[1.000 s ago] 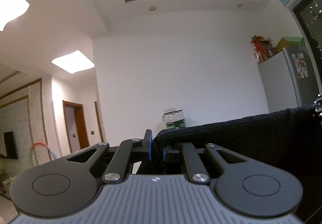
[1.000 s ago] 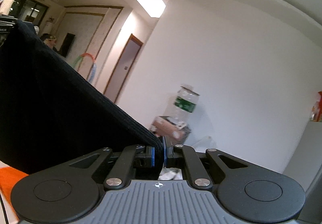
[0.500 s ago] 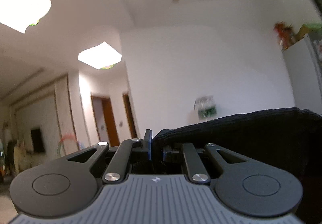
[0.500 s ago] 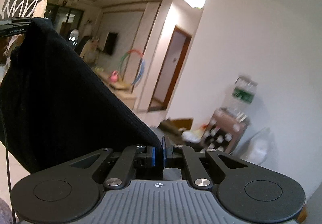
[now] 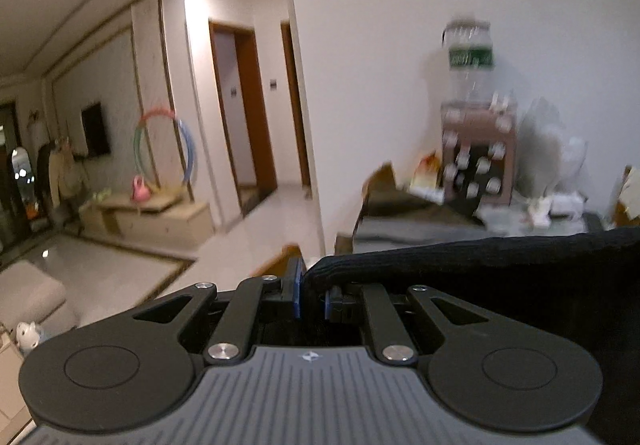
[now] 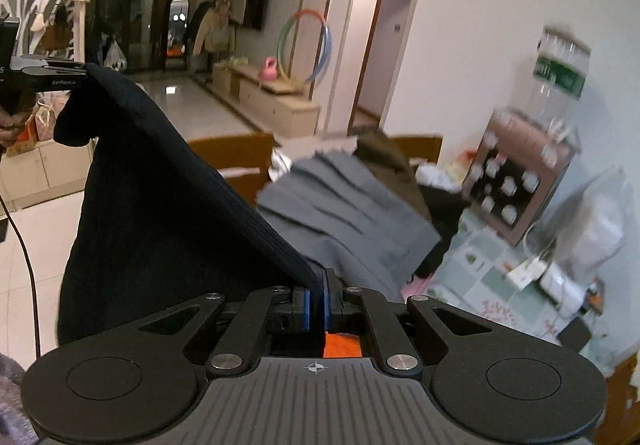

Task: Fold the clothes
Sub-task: 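Lift the black sweater high with both grippers to let it hang open, then lower the sweater onto the tablecloth and open both grippers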

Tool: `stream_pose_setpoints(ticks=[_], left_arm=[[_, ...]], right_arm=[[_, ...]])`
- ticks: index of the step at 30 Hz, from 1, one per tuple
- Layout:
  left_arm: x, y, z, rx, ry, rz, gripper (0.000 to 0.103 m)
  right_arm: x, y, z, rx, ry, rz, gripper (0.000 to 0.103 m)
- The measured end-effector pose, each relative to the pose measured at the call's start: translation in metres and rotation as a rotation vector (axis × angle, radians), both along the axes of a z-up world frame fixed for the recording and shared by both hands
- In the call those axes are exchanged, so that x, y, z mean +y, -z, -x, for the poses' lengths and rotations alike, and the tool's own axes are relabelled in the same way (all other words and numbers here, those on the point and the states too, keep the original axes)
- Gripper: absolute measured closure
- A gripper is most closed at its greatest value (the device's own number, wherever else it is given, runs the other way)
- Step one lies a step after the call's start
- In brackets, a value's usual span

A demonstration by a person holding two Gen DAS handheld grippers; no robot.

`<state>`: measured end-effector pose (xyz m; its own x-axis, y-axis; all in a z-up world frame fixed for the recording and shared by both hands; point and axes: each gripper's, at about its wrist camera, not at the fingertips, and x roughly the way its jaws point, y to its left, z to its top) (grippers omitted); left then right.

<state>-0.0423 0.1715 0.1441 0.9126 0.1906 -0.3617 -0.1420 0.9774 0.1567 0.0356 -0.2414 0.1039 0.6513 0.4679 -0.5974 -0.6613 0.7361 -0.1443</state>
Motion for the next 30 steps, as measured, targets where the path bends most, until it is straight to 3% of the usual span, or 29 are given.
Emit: stream_pose_setpoints(ticks=[9,15,24,25,30], left_arm=[[0.002,0.079,-0.127,0.189,-0.027,-0.011,0.091],[0.005,0.138,-0.192,0.319,-0.024,0.002,0.090],[0.000,0.218,-0.257,0.438,0.001,-0.026,0.083],[0.000,0.224,-0.261,0.447,0.001,-0.031,0.082],[0.003,0.238,-0.266,0.474,0.019,-0.036,0.052]], right_arm=[[0.008,0.087,-0.098,0.165,0.034,0.062,0.095],[0.013,0.138,-0.131,0.262,0.069,0.092,0.094],[0.018,0.201,-0.153,0.376,0.110,0.140,0.094],[0.018,0.204,-0.153,0.382,0.112,0.142,0.094],[0.015,0.205,-0.149,0.367,0.123,0.126,0.089]])
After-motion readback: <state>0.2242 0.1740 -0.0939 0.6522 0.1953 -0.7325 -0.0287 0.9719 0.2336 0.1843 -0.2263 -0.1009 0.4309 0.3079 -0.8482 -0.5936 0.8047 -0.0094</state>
